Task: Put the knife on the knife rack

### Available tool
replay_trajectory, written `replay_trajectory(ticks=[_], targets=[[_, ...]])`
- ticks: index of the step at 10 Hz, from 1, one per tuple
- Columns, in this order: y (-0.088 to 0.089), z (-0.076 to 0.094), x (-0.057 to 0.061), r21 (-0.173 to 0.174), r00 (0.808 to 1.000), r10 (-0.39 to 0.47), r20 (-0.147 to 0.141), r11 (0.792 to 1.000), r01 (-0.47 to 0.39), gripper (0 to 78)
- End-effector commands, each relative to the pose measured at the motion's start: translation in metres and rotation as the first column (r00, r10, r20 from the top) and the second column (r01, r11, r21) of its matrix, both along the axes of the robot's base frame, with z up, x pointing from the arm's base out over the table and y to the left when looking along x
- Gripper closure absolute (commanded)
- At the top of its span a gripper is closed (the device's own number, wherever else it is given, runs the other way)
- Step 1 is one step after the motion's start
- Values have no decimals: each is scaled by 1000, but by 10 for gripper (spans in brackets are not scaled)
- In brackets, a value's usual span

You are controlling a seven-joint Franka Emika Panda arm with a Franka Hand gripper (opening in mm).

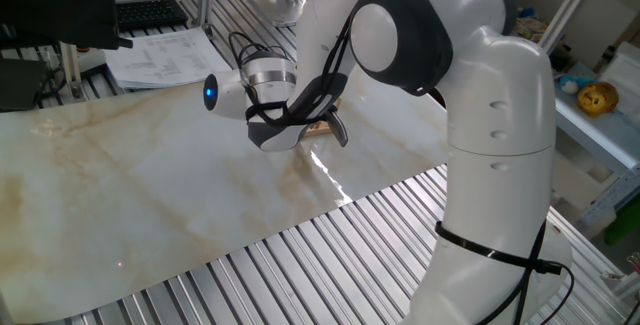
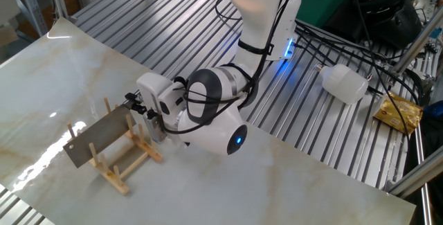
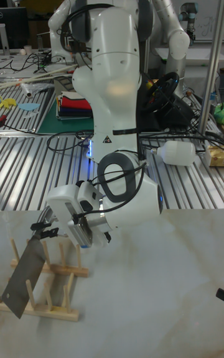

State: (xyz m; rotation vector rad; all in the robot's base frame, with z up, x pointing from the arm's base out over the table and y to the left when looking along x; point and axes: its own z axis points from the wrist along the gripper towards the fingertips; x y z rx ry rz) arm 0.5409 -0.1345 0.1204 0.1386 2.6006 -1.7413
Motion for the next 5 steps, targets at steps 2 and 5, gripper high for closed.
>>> replay_trajectory(ticks=[2, 5], targets=[[0, 1, 1, -1, 1000, 5, -12, 1000, -5, 764], [0, 1, 2, 5, 999, 12, -34, 1000, -12, 764]])
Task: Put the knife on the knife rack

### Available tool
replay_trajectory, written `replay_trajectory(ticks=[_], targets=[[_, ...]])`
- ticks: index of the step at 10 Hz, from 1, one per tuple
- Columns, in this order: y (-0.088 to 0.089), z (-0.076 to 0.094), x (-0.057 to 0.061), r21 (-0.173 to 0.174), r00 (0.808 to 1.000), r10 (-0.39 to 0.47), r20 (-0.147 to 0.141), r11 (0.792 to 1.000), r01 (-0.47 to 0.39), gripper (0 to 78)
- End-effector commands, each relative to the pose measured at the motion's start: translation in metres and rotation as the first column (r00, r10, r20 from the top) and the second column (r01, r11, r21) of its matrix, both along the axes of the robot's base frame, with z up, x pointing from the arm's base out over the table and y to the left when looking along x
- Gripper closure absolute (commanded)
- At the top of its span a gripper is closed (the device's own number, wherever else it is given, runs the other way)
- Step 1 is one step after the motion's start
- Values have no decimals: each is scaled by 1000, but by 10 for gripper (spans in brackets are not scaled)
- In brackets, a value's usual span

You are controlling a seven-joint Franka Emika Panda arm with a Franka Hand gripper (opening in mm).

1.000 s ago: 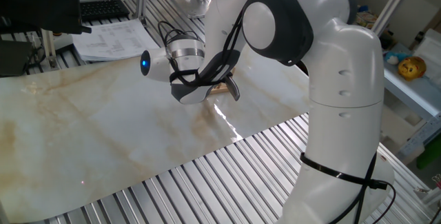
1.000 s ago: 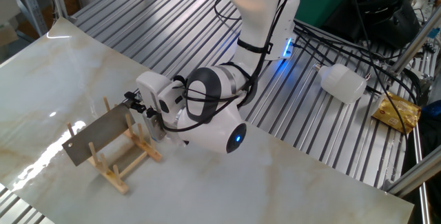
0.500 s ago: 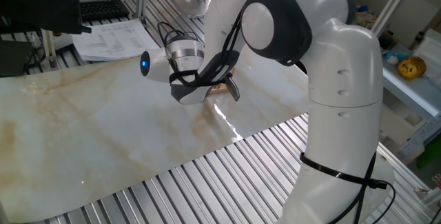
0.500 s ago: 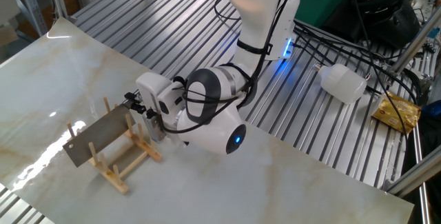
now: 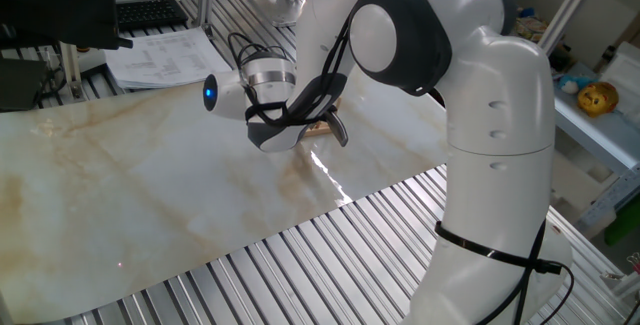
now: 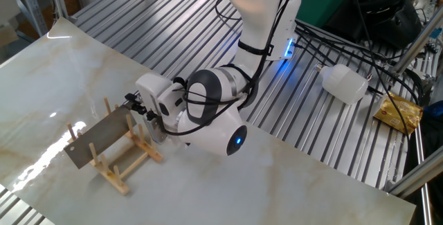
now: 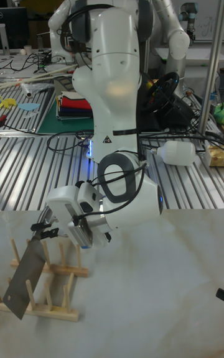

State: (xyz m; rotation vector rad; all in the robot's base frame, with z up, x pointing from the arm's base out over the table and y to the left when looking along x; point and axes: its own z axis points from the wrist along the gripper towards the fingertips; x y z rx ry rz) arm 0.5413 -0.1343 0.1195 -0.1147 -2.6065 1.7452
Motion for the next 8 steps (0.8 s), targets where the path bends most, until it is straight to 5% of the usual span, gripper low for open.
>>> replay_trajectory(ticks=[1, 8], targets=[[0, 2, 1, 10, 1000, 9, -22, 1000, -8, 764], [0, 2, 1, 26, 1000, 3, -4, 1000, -3, 764]])
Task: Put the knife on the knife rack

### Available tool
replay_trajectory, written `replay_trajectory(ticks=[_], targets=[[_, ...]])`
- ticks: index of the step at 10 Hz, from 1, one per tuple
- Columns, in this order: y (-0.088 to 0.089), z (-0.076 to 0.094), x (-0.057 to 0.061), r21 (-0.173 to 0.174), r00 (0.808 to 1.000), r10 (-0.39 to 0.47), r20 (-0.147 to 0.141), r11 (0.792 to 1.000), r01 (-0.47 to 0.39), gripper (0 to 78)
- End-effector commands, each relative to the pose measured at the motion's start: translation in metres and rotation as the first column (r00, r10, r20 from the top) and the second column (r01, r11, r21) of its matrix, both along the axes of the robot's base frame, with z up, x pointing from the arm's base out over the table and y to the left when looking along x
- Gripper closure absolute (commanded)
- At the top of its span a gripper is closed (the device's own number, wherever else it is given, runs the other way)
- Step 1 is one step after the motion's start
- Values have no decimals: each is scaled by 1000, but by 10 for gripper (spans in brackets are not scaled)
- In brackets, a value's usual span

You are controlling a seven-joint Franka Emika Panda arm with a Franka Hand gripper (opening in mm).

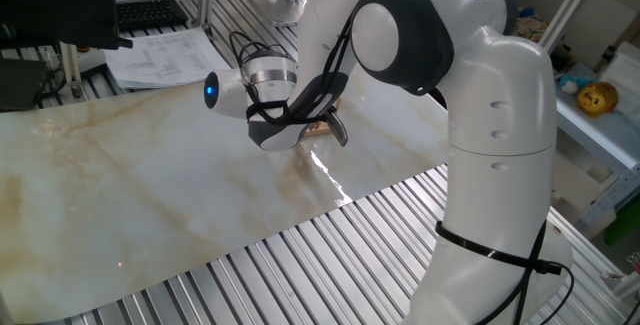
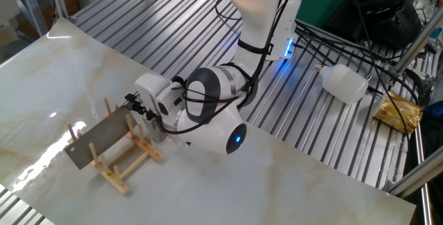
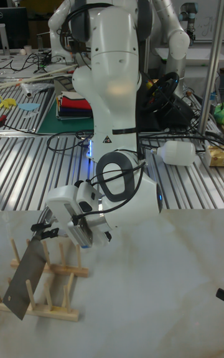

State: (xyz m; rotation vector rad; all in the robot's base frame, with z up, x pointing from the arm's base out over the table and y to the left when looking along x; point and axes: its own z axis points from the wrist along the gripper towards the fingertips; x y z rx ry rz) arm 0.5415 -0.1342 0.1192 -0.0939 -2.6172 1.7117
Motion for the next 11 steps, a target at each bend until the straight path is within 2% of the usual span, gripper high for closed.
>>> replay_trajectory(ticks=[1, 3, 4, 11], targets=[[0, 2, 1, 4, 1000, -3, 14, 1000, 3, 764], [0, 2, 1, 6, 1000, -3, 15, 1000, 3, 764], [0, 2, 1, 6, 1000, -3, 15, 1000, 3, 0], [0, 2, 1, 6, 1000, -3, 15, 1000, 3, 0]])
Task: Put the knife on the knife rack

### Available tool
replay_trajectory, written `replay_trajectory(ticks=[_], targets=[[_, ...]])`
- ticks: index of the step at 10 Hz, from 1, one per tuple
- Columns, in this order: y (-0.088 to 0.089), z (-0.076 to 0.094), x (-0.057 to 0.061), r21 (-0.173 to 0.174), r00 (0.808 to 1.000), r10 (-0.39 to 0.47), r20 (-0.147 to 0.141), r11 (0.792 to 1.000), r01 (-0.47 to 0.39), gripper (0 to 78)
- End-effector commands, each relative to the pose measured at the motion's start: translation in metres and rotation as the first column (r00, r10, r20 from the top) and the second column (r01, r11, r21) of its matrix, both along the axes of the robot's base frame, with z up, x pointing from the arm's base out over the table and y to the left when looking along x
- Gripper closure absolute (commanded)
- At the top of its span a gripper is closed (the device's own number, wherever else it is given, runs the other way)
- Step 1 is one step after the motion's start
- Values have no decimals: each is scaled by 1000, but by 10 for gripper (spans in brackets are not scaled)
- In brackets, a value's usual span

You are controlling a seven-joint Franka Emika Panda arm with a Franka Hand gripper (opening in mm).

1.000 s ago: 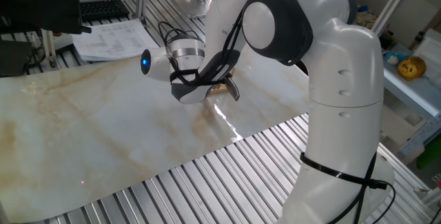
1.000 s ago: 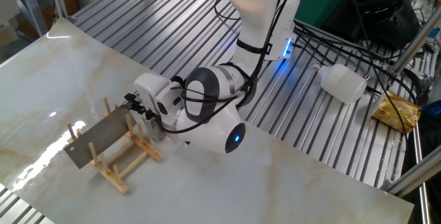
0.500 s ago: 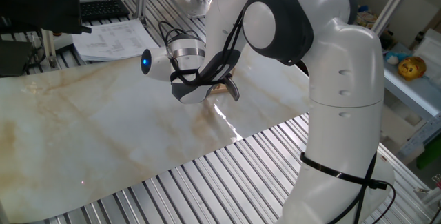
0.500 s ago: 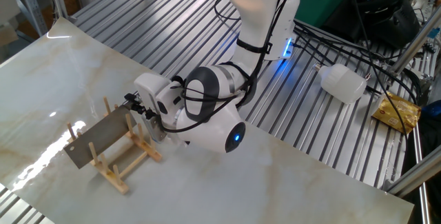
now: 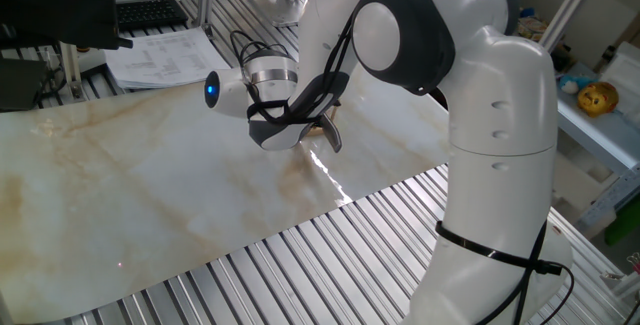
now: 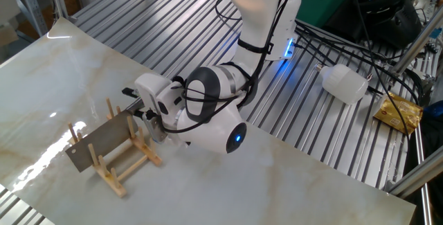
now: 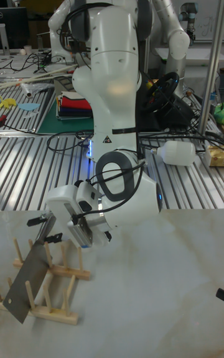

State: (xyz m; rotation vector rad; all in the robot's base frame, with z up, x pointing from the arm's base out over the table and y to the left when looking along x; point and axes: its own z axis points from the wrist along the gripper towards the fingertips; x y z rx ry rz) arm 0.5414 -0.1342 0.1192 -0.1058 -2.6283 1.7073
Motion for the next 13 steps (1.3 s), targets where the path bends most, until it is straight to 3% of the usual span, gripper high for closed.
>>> replay_trajectory(ticks=[1, 4, 5, 10, 13], targets=[[0, 2, 1, 0, 1000, -1, 5, 1000, 1, 0], [0, 2, 1, 0, 1000, -1, 5, 1000, 1, 0], [0, 2, 1, 79, 1000, 1, -11, 997, 0, 0], [4, 3, 2, 79, 1000, 1, -16, 997, 0, 0], [18, 6, 4, 76, 1000, -20, -21, 997, 22, 0]])
